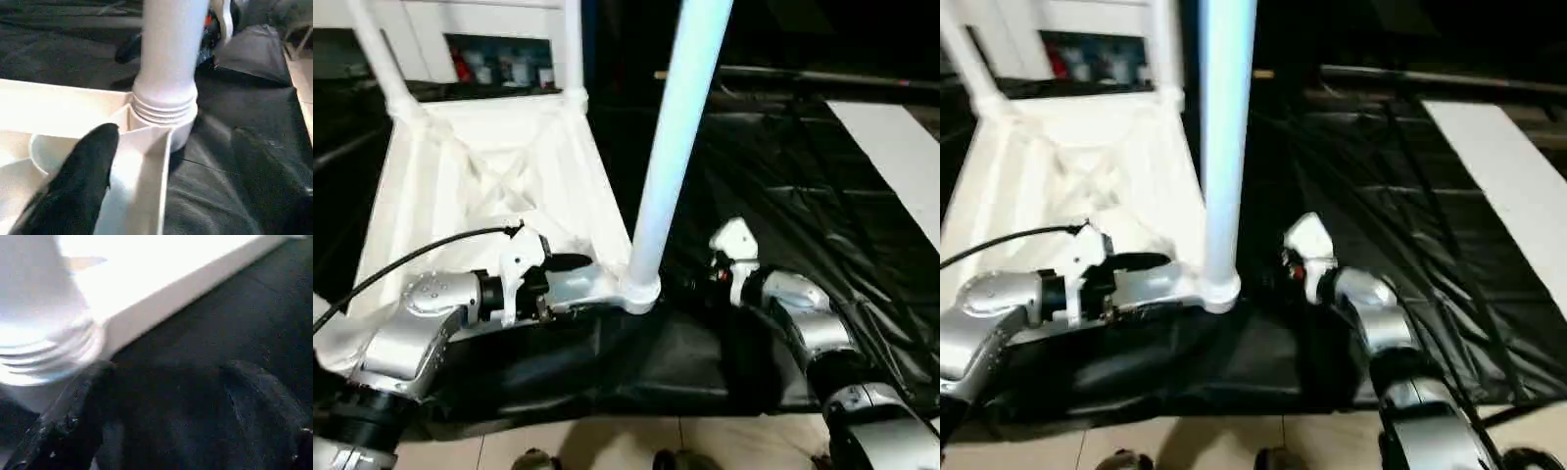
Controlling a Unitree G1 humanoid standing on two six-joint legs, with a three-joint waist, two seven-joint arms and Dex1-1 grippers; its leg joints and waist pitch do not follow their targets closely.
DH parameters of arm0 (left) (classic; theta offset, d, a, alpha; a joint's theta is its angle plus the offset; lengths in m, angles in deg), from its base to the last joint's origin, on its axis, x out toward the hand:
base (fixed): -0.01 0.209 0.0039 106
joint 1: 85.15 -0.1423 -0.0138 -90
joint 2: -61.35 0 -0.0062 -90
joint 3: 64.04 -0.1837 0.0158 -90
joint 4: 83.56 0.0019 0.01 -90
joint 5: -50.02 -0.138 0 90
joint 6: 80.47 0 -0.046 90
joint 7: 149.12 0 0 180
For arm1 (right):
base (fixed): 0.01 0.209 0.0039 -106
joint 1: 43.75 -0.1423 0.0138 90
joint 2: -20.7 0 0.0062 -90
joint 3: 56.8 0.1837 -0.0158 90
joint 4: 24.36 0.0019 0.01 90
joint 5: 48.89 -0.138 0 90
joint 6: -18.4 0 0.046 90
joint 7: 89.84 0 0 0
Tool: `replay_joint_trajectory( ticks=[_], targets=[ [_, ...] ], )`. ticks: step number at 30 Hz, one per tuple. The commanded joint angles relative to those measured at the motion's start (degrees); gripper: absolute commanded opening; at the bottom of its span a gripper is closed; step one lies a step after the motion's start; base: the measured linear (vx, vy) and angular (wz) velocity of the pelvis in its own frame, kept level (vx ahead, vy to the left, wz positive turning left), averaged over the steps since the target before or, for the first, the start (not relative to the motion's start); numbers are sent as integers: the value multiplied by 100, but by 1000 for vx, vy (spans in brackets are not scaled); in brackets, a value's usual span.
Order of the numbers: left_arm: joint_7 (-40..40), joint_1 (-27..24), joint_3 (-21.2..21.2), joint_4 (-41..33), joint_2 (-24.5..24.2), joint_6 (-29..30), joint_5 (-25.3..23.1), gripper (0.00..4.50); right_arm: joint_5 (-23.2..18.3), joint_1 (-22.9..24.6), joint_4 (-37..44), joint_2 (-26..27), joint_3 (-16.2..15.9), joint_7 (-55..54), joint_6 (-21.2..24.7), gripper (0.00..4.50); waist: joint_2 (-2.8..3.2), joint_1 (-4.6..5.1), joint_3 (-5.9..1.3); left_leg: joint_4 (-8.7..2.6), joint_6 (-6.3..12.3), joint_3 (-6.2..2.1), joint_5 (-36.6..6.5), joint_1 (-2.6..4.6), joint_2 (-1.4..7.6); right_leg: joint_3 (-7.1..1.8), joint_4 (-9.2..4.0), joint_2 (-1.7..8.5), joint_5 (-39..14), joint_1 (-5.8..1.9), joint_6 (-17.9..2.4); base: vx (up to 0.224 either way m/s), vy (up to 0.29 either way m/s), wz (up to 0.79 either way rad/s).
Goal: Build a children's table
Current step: Rotate table base
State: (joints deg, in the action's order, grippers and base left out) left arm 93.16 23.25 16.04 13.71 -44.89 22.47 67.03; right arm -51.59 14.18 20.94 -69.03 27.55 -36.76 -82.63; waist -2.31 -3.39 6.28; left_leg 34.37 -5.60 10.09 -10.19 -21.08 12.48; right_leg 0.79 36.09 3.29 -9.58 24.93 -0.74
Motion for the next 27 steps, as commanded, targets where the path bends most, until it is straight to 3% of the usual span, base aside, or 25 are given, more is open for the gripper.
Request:
replay_joint_trajectory(
  ticks=[1, 5, 11, 16, 27],
  targets=[
    [-103, 107, -156, 164, -63, -7, -328, 374, -12, 246, 724, -293, -108, 255, 567, 386, 76, -20, -474, -405, 162, 58, -1304, 76, 9, -155, -399, 247, -1096, -347, -1315, 0, 0, 0],
    [-64, 198, -250, 289, -65, 139, -423, 344, -36, 388, 1176, -394, -171, 347, 875, 386, 98, -28, -484, -406, 126, 41, -1200, 57, -1, -157, -390, 260, -1066, -352, -1239, 0, 0, 0],
    [-297, 480, -476, 620, -39, 235, -843, 300, 144, 544, 1642, -611, -388, 513, 1056, 386, 62, -16, -480, -392, 129, 41, -1166, 47, -13, -158, -403, 259, -1071, -358, -1230, 0, 0, 0],
    [-179, 575, -636, 696, -66, 378, -1002, 253, 179, 644, 1982, -686, -465, 497, 1355, 386, 68, -21, -476, -396, 121, 38, -1187, 54, -8, -158, -414, 263, -1148, -348, -1232, 0, 0, 0],
    [214, 520, -735, 637, -233, 560, -978, 154, 148, 691, 2199, -721, -485, 405, 1612, 386, 62, -14, -486, -390, 116, 39, -1091, 42, -15, -157, -392, 259, -951, -362, -1293, 0, 0, 0]
  ],
)
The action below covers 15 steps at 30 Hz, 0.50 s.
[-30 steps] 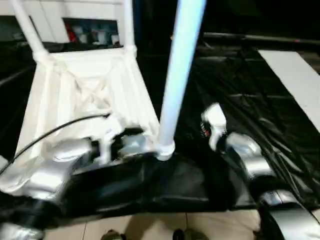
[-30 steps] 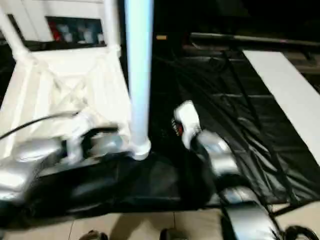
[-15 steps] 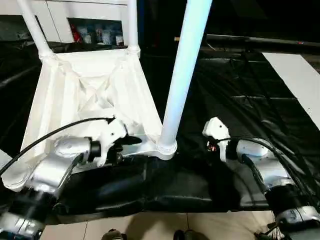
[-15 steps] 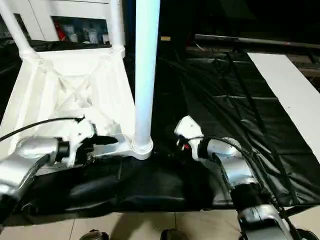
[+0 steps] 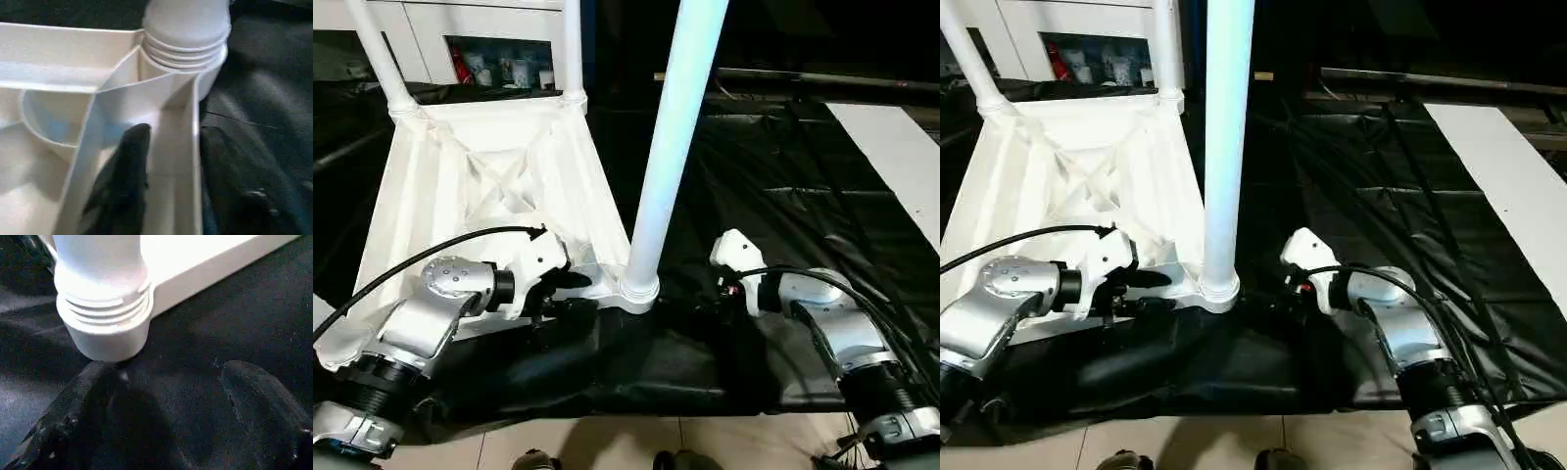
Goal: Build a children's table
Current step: Rotate table base
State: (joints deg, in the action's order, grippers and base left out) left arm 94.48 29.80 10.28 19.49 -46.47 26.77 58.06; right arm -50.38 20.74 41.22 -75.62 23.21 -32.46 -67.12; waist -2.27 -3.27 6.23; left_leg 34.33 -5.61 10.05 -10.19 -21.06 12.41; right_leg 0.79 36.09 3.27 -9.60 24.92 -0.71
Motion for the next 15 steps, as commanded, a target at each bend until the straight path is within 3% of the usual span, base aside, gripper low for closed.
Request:
replay_joint_trajectory(
  ticks=[1, 5, 8, 11, 13, 15],
  targets=[
    [110, -139, -179, 55, -100, 146, -97, 138, 21, 32, 176, -60, -54, -27, 79, 386, 56, -23, -480, -386, 118, 41, -1113, 38, -10, -155, -395, 263, -976, -365, -1291, 0, 0, 0],
    [177, -157, -199, 44, -144, 209, -102, 123, 17, 22, 173, -56, -61, -35, 100, 386, 57, -13, -473, -391, 95, 39, -1193, 48, -6, -157, -413, 270, -1181, -356, -1241, 0, 0, 0],
    [331, -229, -226, -86, -242, 318, -75, 85, 11, 8, 142, -42, -66, -49, 103, 386, 57, -9, -475, -395, 93, 35, -1141, 44, 1, -157, -399, 272, -1110, -358, -1267, 0, 0, 0],
    [403, -277, -257, -146, -313, 354, -102, 77, -7, 8, 145, -35, -64, -51, 127, 386, 59, -5, -478, -391, 115, 39, -1070, 40, -2, -157, -388, 268, -985, -361, -1297, 0, 0, 0],
    [444, -318, -288, -189, -355, 373, -107, 46, -21, 12, 143, -22, -65, -50, 139, 386, 46, -2, -465, -394, 112, 45, -1148, 43, -3, -159, -404, 267, -1092, -355, -1285, 0, 0, 0],
    [440, -348, -315, -213, -376, 370, -135, 44, -22, 16, 137, -11, -74, -52, 143, 386, 49, -1, -460, -399, 87, 40, -1203, 45, -4, -158, -414, 270, -1238, -352, -1241, 0, 0, 0]
  ],
)
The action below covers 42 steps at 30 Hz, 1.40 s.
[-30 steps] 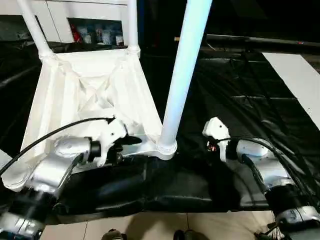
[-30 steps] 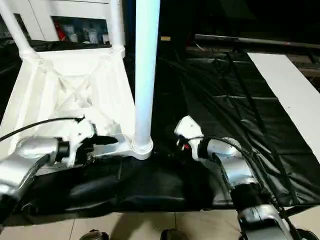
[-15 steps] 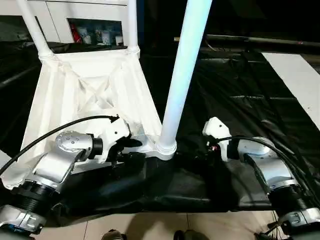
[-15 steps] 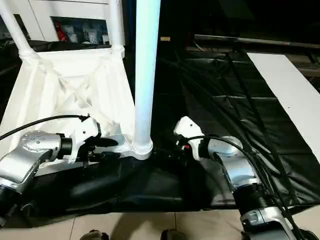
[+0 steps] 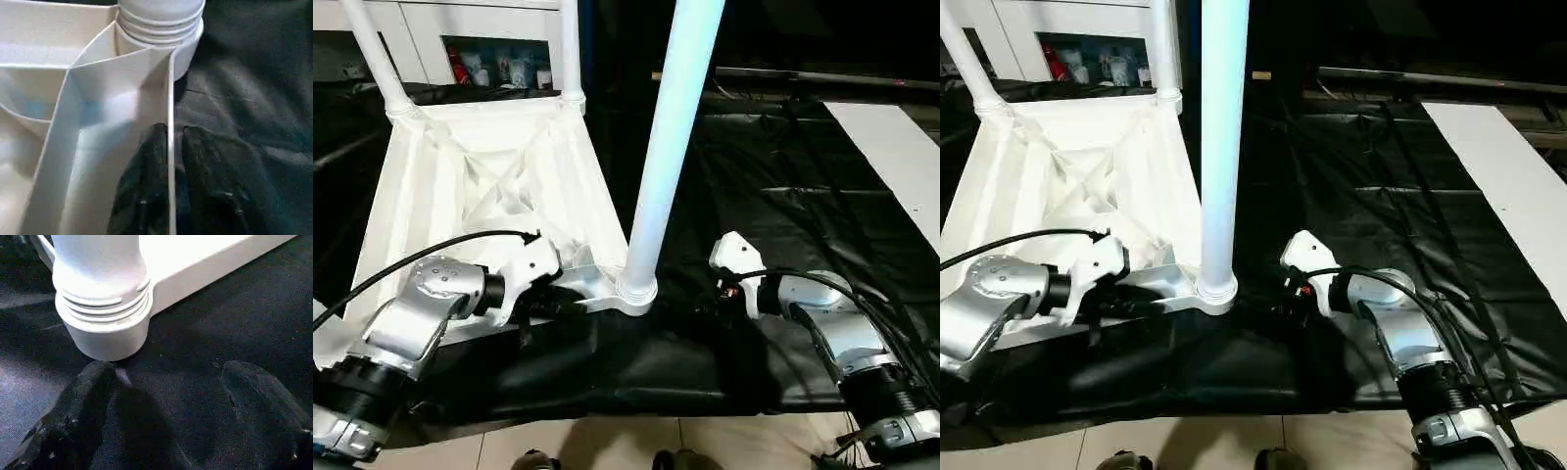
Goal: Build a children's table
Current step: Rotate table base, then rotate leg to tighten
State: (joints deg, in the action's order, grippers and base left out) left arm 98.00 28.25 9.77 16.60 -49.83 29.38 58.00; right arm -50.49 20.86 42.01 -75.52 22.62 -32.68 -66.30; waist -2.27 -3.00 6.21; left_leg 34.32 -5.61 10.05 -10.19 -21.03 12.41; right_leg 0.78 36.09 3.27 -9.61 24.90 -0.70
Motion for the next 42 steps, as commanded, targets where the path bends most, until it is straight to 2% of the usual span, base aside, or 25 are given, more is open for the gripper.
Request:
replay_joint_trajectory(
  ticks=[1, 2, 4, 8, 10, 15, 17, 20, 23, 27, 29, 32, 35, 37, 39, 40, 42],
  targets=[
    [79, -200, -271, 75, -42, 104, -141, 43, -10, 5, 55, -17, -18, -29, 60, 386, 51, -27, -456, -399, 80, 37, -1222, 45, -3, -160, -421, 272, -1300, -348, -1222, 0, 0, 0],
    [58, -208, -293, 84, -42, 70, -182, 22, -12, 1, 49, -9, -20, -31, 60, 386, 47, -29, -456, -399, 83, 40, -1221, 49, -2, -160, -423, 271, -1311, -344, -1211, 0, 0, 0],
    [31, -230, -337, 80, -31, 40, -238, 7, -20, -5, 43, 11, -27, -33, 63, 386, 50, -33, -454, -399, 85, 39, -1215, 49, -1, -162, -426, 270, -1330, -339, -1192, 0, 0, 0],
    [-168, -172, -229, 184, 159, -63, -253, 3, -87, -21, 52, 74, -13, -75, 52, 386, 55, -33, -461, -396, 89, 42, -1163, 42, -8, -161, -420, 264, -1238, -339, -1189, 0, 0, 0],
    [-190, -168, -222, 180, 168, -77, -257, 3, -97, -20, 56, 86, -2, -86, 49, 386, 51, -46, -464, -400, 98, 39, -1266, 49, -8, -163, -442, 272, -1454, -331, -1127, 0, 0, 0],
    [-193, -118, -216, 275, 274, -176, -244, 3, -477, 50, 213, 366, 139, -14, 125, 386, 61, -41, -456, -412, 101, 35, -1357, 42, -14, -169, -465, 269, -1591, -315, -1058, 0, 0, 0],
    [-129, -133, -261, 311, 314, -245, -286, 0, -579, 117, 290, 399, 98, 118, 147, 357, 47, -36, -449, -420, 108, 28, -1370, 35, -13, -162, -472, 268, -1673, -316, -1030, 0, 0, 0],
    [-135, -138, -250, 334, 351, -267, -280, 0, -693, 152, 350, 414, 130, 190, 190, 337, 58, -35, -436, -430, 111, 18, -1464, 41, -3, -167, -499, 282, -1962, -297, -930, 0, 0, 0],
    [-144, -114, -237, 407, 402, -332, -292, 0, -854, 217, 480, 419, 138, 383, 245, 305, 51, -34, -430, -439, 130, 13, -1469, 35, 1, -171, -501, 282, -1965, -293, -906, 0, 0, 0],
    [-142, -94, -233, 434, 428, -362, -312, 0, -865, 235, 497, 476, 134, 371, 171, 274, 52, -36, -432, -441, 144, 16, -1446, 38, -2, -172, -501, 282, -1938, -274, -926, 0, 0, 0],
    [-147, -80, -234, 454, 444, -392, -354, 0, -725, 227, 406, 558, 19, 240, -69, 274, 60, -34, -428, -452, 111, 8, -1474, 24, -1, -169, -499, 289, -1954, -278, -925, 0, 0, 0],
    [-142, -78, -233, 463, 447, -406, -381, 0, -836, 229, 393, 626, 46, 286, 62, 274, 55, -31, -417, -460, 110, 6, -1584, 34, -6, -174, -523, 291, -2148, -270, -873, 0, 0, 0],
    [-151, -74, -215, 485, 466, -435, -418, 0, -779, 202, 317, 644, 21, 216, 33, 299, 75, -36, -413, -469, 96, -3, -1617, 36, -3, -178, -542, 301, -2290, -260, -817, 0, 0, 0],
    [-152, -69, -212, 497, 482, -445, -436, 0, -639, 181, 158, 687, -83, 156, -118, 318, 55, -30, -412, -473, 84, -2, -1652, 37, -4, -176, -548, 297, -2348, -249, -799, 0, 0, 0],
    [-153, -65, -209, 504, 492, -455, -441, 0, -549, 176, 82, 719, -162, 123, -199, 330, 61, -31, -406, -479, 67, -8, -1684, 37, -3, -175, -554, 302, -2436, -244, -771, 0, 0, 0],
    [-155, -65, -207, 507, 498, -458, -443, 0, -471, 167, 21, 749, -189, 39, -268, 339, 37, -25, -404, -481, 71, -7, -1708, 32, -3, -176, -563, 304, -2501, -242, -745, 0, 0, 0],
    [-154, -66, -210, 505, 496, -460, -446, 0, -435, 155, -18, 763, -196, -9, -297, 351, 52, -26, -397, -485, 60, -13, -1774, 39, -3, -178, -577, 307, -2637, -225, -714, 0, 0, 0]
  ],
)
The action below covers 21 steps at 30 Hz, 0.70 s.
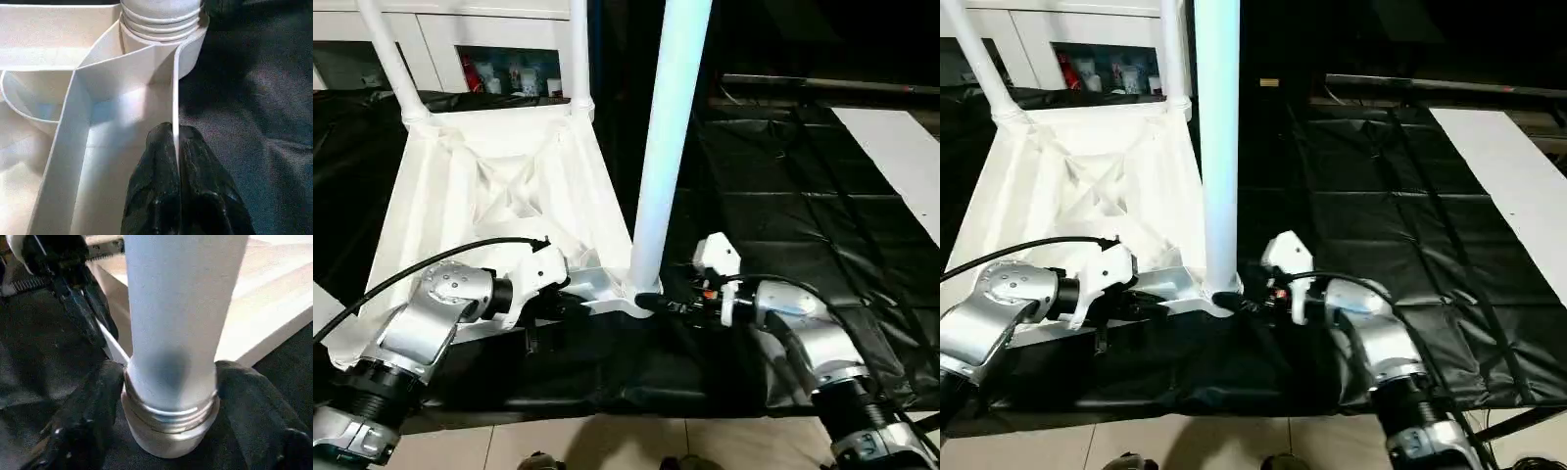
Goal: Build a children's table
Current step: Rotate leg to tighten
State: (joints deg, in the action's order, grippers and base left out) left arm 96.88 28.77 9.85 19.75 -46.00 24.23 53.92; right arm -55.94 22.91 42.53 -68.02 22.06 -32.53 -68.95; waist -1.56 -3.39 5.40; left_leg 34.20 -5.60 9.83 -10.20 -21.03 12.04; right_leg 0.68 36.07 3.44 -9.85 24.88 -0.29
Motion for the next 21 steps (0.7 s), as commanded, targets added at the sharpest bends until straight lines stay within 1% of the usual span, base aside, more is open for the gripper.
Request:
replay_joint_trajectory(
  ticks=[1, 4, 9, 12, 13, 16, 18, 21],
  targets=[
    [-42, -123, -212, 187, 119, 54, -39, 0, 139, -59, -108, 28, -151, -52, -68, 351, -30, 14, -321, -473, 63, 5, -1772, 40, 36, -170, -574, 293, -2631, -228, -735, 0, 0, 0],
    [-37, -142, -189, 185, 131, 46, -53, 0, 146, -87, -178, 80, -143, -112, -135, 351, -26, 16, -324, -480, 75, 4, -1762, 32, 38, -171, -570, 290, -2589, -227, -730, 0, 0, 0],
    [-26, -162, -173, 196, 127, 28, -64, 0, -3, -154, -320, 205, 8, -217, -200, 351, -21, 21, -324, -486, 62, 0, -1833, 35, 41, -172, -581, 296, -2659, -214, -734, 0, 0, 0],
    [-24, -168, -172, 202, 132, 18, -72, 0, -26, -160, -354, 230, 32, -200, -204, 351, -13, 17, -334, -495, 60, -1, -1784, 34, 48, -173, -565, 292, -2524, -222, -762, 0, 0, 0],
    [-24, -171, -173, 203, 136, 15, -77, 0, -24, -155, -365, 228, 21, -190, -213, 326, -19, 19, -333, -496, 63, 3, -1779, 29, 46, -172, -563, 289, -2488, -227, -772, 0, 0, 0],
    [-18, -174, -171, 197, 138, 14, -78, 0, -35, -149, -403, 249, 18, -200, -221, 313, -21, 20, -329, -496, 64, 7, -1799, 28, 43, -174, -571, 293, -2516, -224, -774, 0, 0, 0],
    [-9, -175, -170, 190, 136, 19, -80, 0, -18, -146, -447, 254, -9, -196, -254, 286, -24, 21, -327, -497, 64, 5, -1813, 27, 43, -175, -579, 300, -2593, -223, -754, 0, 0, 0],
    [4, -174, -170, 196, 136, 14, -81, 0, -23, -142, -483, 270, -5, -194, -286, 279, -24, 22, -325, -505, 60, -1, -1832, 28, 46, -174, -589, 303, -2697, -220, -709, 0, 0, 0]
  ],
)
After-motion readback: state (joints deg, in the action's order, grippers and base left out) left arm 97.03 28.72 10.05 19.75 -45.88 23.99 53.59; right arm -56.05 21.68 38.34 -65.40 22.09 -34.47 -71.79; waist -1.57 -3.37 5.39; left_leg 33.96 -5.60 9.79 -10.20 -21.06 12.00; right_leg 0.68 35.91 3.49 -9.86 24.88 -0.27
